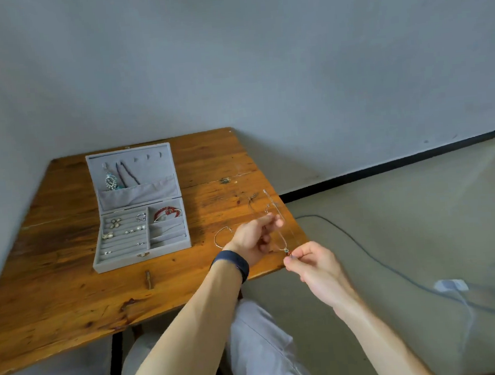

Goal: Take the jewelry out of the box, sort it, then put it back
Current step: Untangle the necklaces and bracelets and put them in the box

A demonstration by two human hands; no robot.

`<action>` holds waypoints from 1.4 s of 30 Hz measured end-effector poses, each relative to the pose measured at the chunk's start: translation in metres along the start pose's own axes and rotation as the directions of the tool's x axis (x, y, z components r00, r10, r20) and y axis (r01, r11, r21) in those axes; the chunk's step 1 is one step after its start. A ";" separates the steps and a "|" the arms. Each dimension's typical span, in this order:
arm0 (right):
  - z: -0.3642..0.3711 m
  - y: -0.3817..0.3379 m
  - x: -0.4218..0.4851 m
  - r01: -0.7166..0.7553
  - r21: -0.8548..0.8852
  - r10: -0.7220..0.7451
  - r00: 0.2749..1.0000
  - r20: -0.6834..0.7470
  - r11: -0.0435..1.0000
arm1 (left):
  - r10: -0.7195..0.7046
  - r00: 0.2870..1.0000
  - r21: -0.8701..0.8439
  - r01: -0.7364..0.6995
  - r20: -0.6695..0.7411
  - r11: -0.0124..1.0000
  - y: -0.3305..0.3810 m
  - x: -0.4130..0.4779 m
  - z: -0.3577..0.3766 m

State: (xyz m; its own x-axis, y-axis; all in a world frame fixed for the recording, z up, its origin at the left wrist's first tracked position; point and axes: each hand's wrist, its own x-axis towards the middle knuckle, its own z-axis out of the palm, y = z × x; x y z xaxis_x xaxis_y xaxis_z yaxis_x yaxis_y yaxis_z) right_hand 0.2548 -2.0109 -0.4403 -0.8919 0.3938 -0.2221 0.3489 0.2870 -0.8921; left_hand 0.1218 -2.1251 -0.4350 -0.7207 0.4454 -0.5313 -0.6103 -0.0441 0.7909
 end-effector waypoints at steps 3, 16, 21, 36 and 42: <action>-0.008 0.018 -0.012 -0.009 0.035 0.010 1.000 -0.026 0.999 | 0.046 0.999 -0.027 -0.046 -0.023 0.999 0.025 0.006 0.001; 0.022 0.024 0.024 0.107 0.019 -0.106 0.994 -0.024 0.994 | 0.499 0.831 0.371 -0.395 -0.246 0.840 0.150 -0.040 -0.127; 0.083 -0.035 0.085 0.327 -0.104 -0.324 0.945 0.043 0.939 | 0.685 0.601 0.552 -0.433 -0.412 0.712 0.183 -0.090 -0.196; 0.233 -0.178 0.232 0.681 -0.440 -0.637 0.722 0.271 0.585 | 0.758 0.388 0.526 -0.552 -0.524 0.646 0.211 -0.138 -0.266; 0.259 -0.196 0.246 0.743 -0.546 -0.636 0.644 0.425 0.387 | 0.782 0.382 0.528 -0.583 -0.493 0.618 0.242 -0.128 -0.268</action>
State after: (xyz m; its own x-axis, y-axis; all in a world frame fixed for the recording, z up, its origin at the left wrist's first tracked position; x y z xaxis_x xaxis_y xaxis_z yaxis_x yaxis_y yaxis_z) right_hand -0.1074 -2.1965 -0.4217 -0.9187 -0.2999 0.2571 -0.3702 0.8807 -0.2954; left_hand -0.0217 -2.4327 -0.2573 -0.9146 -0.3052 0.2653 0.2163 0.1853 0.9586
